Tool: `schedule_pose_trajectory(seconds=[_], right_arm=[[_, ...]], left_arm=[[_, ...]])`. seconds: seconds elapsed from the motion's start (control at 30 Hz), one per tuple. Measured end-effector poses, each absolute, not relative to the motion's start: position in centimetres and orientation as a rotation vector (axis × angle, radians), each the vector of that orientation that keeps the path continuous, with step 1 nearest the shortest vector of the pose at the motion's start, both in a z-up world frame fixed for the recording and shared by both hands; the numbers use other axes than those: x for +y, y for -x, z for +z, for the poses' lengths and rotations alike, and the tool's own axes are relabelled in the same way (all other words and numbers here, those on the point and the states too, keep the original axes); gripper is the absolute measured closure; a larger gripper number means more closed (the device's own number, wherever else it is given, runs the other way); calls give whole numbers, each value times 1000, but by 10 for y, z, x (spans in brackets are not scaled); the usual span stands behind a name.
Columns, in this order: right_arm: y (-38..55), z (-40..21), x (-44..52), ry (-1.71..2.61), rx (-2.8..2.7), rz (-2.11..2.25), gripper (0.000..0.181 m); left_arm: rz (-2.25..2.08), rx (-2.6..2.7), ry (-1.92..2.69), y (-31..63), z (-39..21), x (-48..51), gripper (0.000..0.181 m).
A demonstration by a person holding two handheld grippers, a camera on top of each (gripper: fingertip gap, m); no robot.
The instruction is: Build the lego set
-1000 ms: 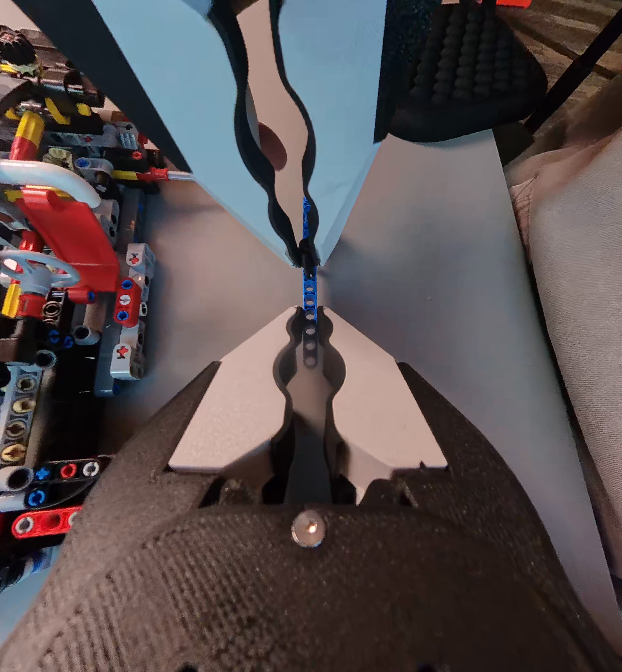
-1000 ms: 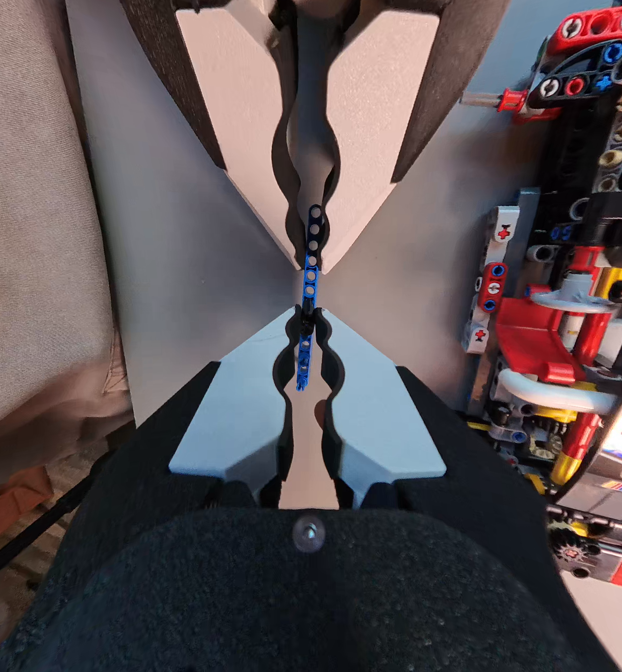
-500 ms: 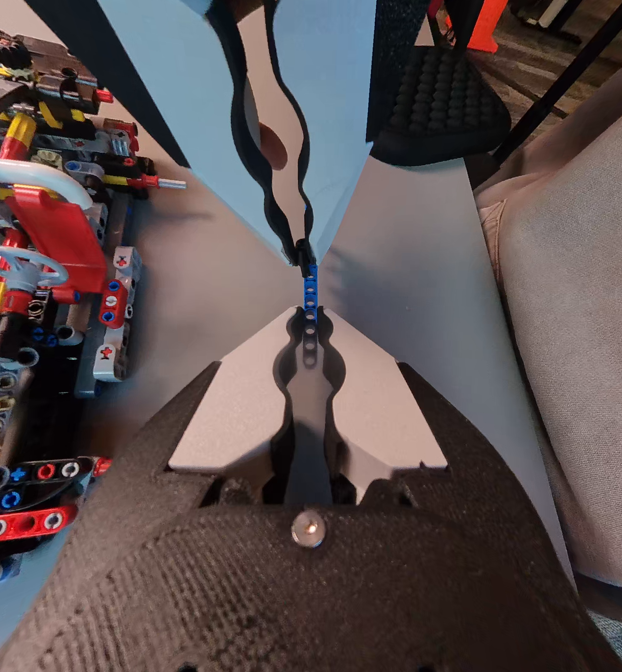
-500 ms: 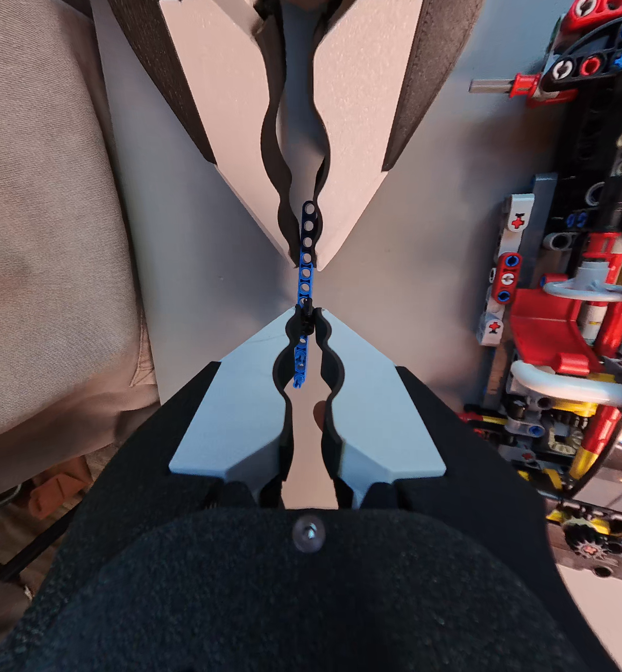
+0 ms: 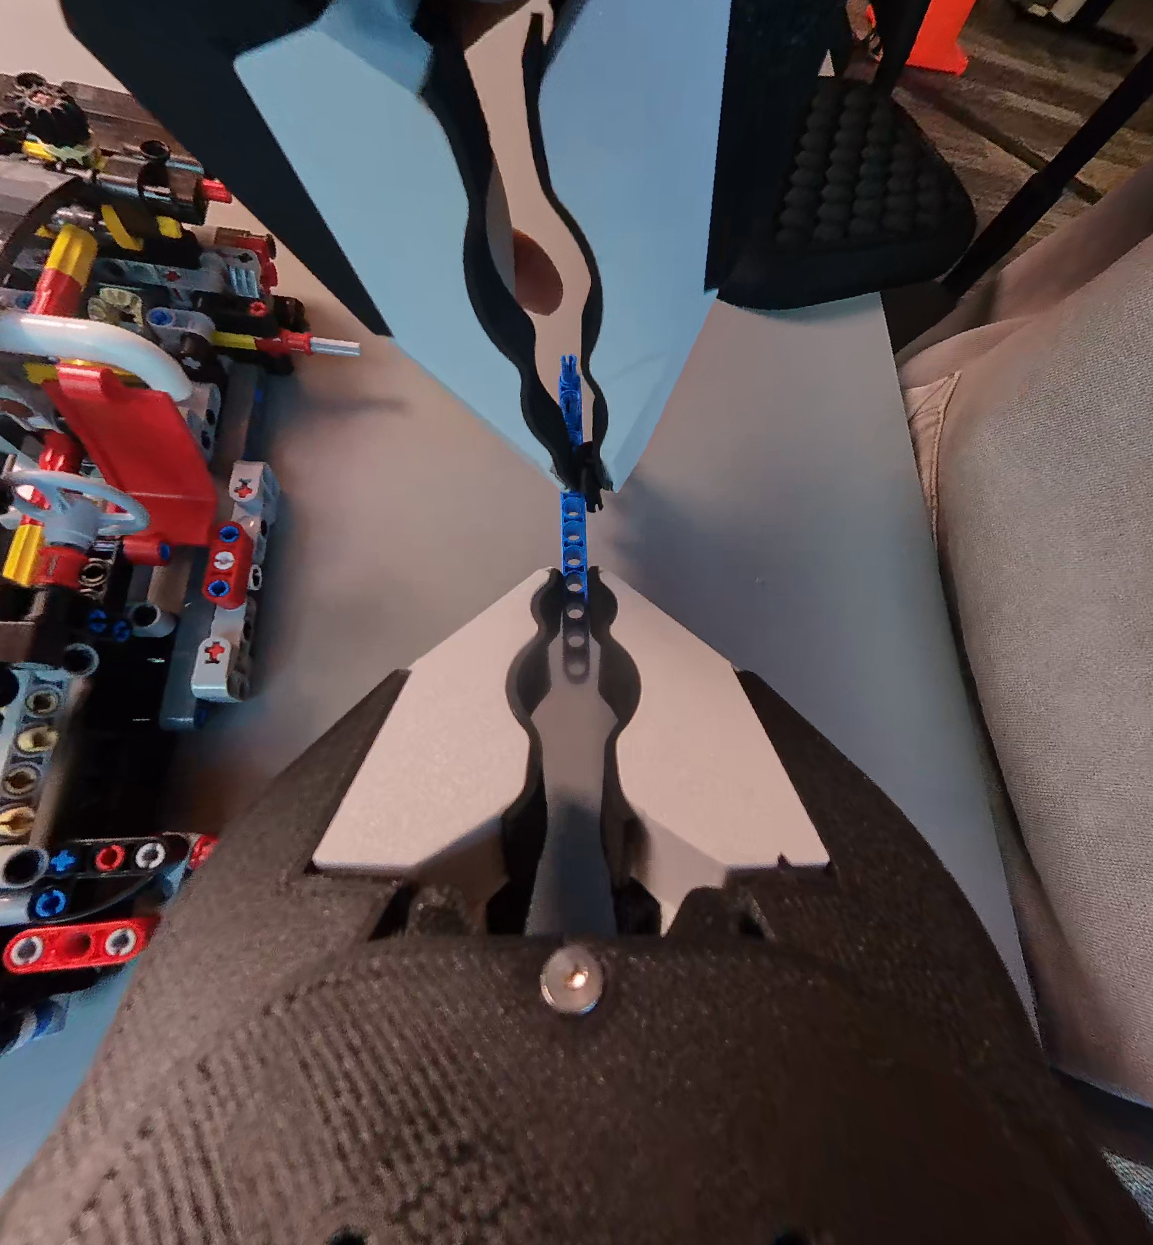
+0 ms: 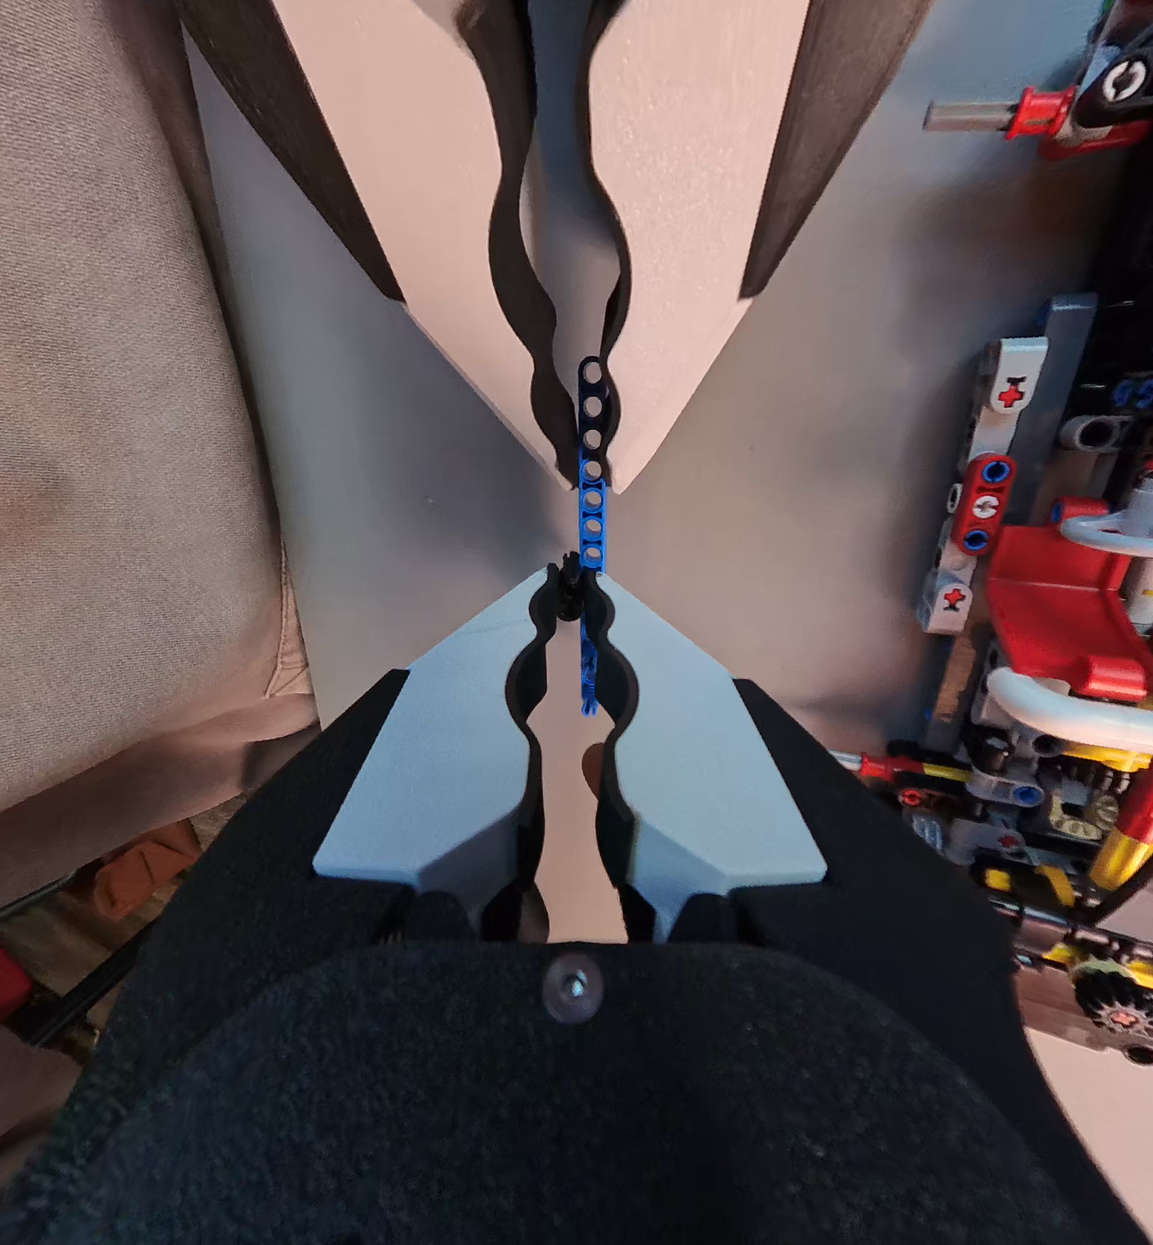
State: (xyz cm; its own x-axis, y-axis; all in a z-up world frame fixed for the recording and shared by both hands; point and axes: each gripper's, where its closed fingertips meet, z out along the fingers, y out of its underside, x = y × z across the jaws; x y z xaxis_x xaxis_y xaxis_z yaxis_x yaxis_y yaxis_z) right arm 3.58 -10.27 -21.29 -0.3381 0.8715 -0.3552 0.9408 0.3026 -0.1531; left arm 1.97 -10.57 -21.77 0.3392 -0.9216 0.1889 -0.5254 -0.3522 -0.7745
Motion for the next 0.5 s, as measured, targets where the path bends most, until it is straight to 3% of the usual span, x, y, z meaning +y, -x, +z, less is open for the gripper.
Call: schedule_pose_trajectory(seconds=[0.2,0.5], right_arm=[[-30,-207,-103,-1738,2318,-588,178],[-10,-193,-106,-1896,2242,-1115,177]], left_arm=[[-864,1235,1996,-17,-216,-106,176],[-797,1232,1888,-21,-203,-112,176]])
